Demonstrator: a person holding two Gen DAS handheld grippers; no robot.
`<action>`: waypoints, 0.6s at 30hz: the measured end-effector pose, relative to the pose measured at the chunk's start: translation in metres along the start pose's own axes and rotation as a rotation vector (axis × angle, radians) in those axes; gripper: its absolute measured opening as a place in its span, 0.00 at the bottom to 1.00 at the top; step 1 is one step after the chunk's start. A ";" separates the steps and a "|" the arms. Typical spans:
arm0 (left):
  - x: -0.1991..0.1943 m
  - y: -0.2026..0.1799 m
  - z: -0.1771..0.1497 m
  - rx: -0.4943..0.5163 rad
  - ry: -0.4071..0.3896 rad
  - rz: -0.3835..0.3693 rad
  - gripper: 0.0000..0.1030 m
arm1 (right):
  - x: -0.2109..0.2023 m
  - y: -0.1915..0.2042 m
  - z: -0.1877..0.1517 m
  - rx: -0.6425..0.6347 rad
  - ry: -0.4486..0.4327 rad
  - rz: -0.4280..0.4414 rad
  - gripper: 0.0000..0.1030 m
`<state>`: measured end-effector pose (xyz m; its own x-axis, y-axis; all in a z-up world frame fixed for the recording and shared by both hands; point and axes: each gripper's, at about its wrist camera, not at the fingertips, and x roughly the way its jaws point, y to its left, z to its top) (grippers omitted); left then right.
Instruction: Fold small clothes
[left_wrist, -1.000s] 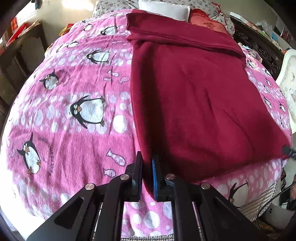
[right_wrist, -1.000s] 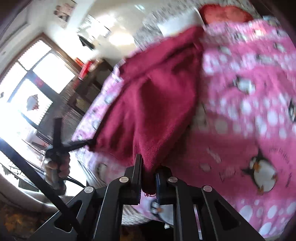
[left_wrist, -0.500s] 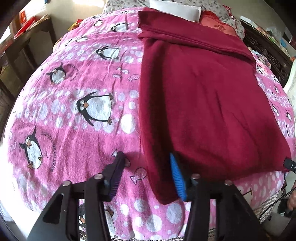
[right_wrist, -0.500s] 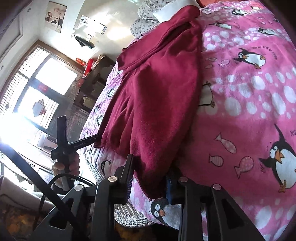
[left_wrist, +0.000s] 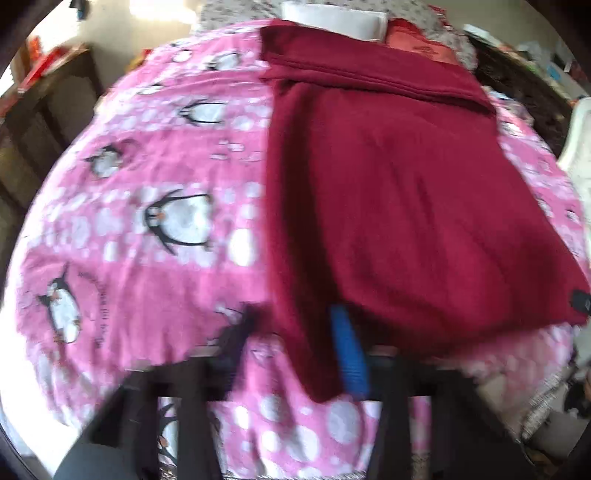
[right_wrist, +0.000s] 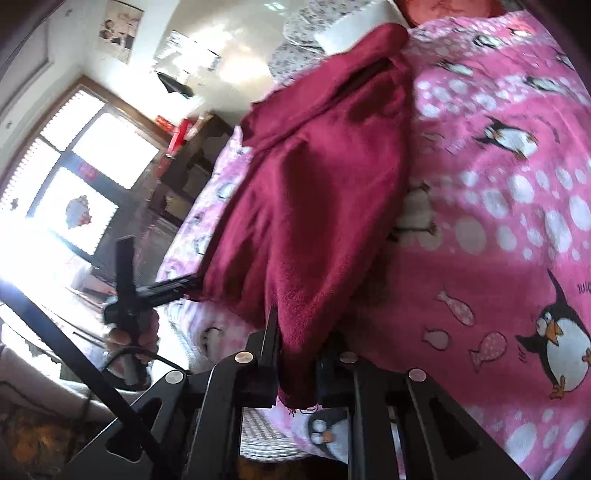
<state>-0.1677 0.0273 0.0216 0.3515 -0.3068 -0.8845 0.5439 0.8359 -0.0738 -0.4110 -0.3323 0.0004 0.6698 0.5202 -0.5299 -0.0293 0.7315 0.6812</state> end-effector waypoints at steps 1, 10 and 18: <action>-0.002 -0.001 0.001 0.009 0.010 -0.028 0.13 | -0.003 0.003 0.003 -0.004 -0.011 0.021 0.14; -0.044 0.019 0.045 -0.016 -0.075 -0.154 0.08 | -0.028 0.036 0.059 -0.106 -0.158 0.129 0.12; -0.077 0.039 0.110 -0.079 -0.201 -0.183 0.08 | -0.029 0.041 0.123 -0.128 -0.270 0.135 0.11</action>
<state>-0.0898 0.0334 0.1376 0.4015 -0.5331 -0.7447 0.5538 0.7890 -0.2662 -0.3405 -0.3714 0.1061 0.8254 0.4932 -0.2747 -0.2125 0.7222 0.6582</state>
